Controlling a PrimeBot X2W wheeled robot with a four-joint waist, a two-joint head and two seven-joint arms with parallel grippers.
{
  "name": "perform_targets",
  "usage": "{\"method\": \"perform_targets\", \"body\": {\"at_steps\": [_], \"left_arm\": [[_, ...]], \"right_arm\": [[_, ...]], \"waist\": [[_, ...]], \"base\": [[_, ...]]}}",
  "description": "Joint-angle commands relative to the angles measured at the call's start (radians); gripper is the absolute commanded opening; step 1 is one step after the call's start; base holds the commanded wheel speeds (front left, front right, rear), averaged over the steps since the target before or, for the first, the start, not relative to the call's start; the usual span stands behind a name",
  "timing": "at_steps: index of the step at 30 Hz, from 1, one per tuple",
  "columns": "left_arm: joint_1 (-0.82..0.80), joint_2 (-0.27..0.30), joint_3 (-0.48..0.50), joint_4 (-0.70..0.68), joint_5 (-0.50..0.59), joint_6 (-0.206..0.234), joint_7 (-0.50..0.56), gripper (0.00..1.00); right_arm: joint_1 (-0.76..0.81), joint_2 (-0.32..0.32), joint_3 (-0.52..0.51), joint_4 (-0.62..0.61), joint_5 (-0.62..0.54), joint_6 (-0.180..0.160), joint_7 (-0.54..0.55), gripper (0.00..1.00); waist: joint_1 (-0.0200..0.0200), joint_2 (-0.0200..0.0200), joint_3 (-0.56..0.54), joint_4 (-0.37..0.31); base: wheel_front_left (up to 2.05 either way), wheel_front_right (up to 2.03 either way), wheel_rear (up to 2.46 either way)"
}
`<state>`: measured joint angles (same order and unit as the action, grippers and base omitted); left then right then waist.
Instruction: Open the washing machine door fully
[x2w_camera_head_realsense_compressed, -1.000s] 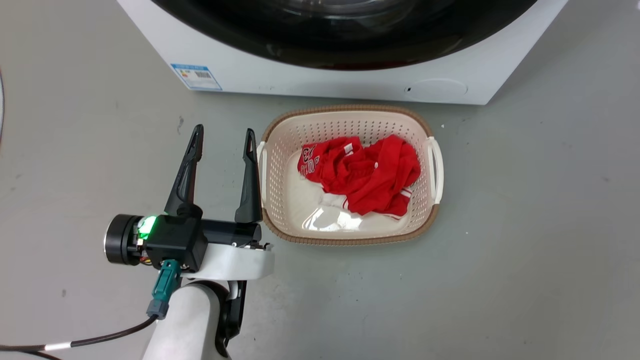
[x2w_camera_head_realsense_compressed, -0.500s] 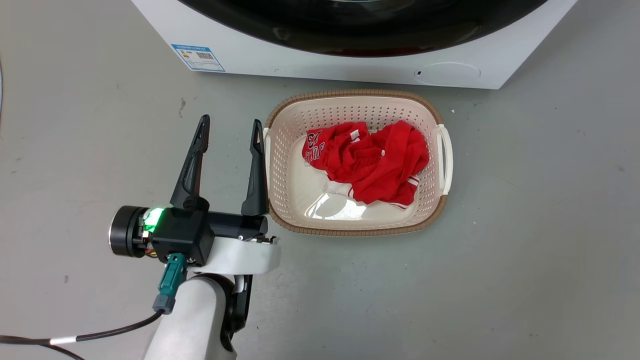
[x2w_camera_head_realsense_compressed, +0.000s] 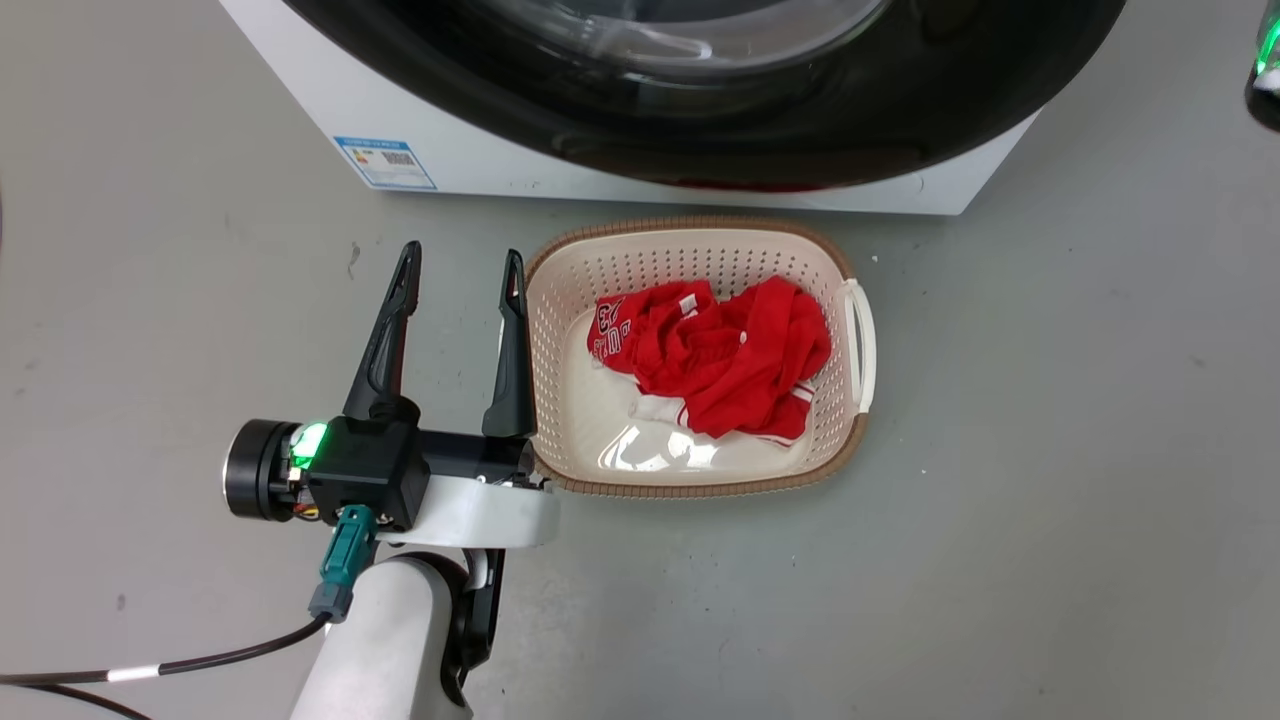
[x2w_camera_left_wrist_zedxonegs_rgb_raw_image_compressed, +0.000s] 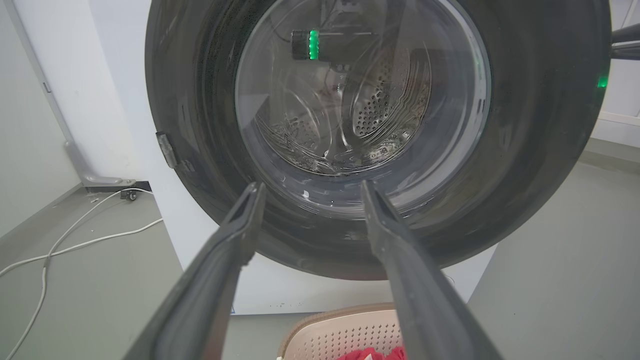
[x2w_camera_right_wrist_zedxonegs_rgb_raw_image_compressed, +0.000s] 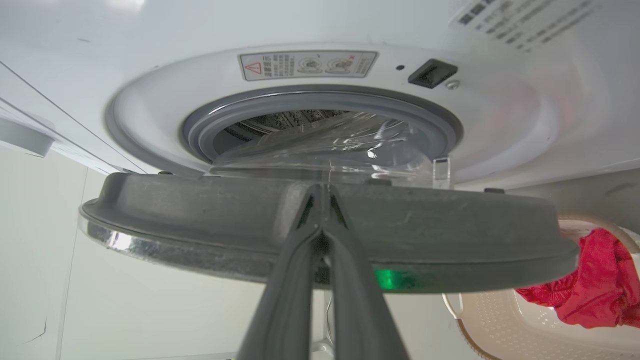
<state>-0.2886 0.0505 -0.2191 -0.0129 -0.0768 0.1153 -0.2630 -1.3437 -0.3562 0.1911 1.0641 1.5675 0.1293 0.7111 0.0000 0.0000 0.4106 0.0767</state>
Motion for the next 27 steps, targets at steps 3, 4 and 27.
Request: {"method": "perform_targets", "body": {"at_steps": [3, 4, 27], "left_arm": [[0.02, 0.0, 0.006, 0.01, -0.005, -0.004, -0.003, 1.0], [0.023, 0.0, 0.007, 0.013, -0.005, -0.005, -0.003, 1.0], [0.174, 0.0, 0.08, 0.065, 0.002, -0.044, -0.003, 1.0]], "right_arm": [[0.05, 0.07, 0.026, -0.034, 0.011, 0.003, 0.054, 0.0], [0.061, 0.074, 0.028, -0.04, 0.013, 0.003, 0.065, 0.0], [0.345, 0.104, 0.088, -0.182, 0.014, 0.001, 0.19, 0.0]], "waist": [[0.0, 0.0, -0.034, -0.008], [0.0, 0.0, -0.044, -0.01], [0.0, 0.0, -0.274, -0.05]], "base": [[0.0, 0.0, 0.0], [0.0, 0.0, 0.0], [0.0, 0.0, 0.0]]}}
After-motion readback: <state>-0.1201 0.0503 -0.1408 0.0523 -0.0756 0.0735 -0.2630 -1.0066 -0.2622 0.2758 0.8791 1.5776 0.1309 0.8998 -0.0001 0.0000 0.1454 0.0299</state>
